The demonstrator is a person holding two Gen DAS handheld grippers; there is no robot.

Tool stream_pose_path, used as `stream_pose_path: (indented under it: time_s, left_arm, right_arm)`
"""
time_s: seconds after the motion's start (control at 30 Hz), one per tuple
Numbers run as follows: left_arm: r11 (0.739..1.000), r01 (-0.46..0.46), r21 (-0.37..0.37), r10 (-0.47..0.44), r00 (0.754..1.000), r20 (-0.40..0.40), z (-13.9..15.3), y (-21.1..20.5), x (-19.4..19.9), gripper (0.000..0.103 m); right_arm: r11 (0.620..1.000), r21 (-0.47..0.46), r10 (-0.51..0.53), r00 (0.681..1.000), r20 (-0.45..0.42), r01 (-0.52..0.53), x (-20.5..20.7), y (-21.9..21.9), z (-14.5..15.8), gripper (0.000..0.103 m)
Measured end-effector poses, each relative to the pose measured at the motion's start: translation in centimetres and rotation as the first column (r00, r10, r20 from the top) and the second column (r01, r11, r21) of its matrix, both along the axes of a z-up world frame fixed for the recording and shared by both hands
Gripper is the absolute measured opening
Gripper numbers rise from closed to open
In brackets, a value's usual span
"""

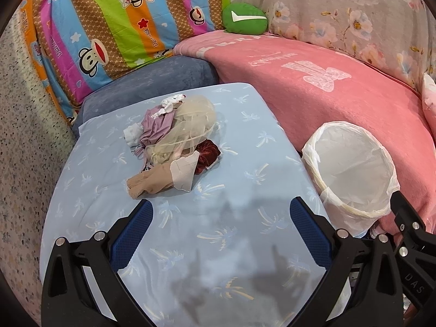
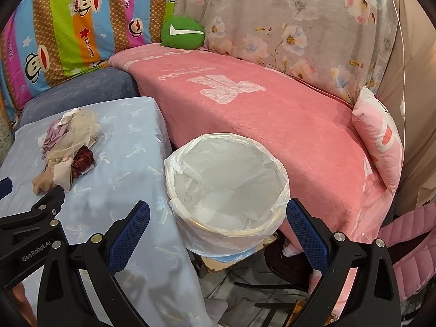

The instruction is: Collect trash

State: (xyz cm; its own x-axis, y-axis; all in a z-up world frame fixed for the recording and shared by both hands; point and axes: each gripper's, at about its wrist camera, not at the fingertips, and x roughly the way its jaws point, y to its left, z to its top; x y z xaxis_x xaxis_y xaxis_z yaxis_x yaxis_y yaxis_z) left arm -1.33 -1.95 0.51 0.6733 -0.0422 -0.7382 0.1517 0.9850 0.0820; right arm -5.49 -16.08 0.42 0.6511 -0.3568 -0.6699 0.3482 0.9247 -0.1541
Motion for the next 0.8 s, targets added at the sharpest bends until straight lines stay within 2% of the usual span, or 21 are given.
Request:
stream_pose_path:
  time_s: [0.8]
  left_arm:
    - [1.0,0.018,-0.004,-0.018,1.0,0.016,0.7,-0.7,-0.3,0.096]
  right_arm:
    - [1.0,-0.008,-0.01,1.0,0.013,0.01,-0.3,-0.7,1.1,0.097]
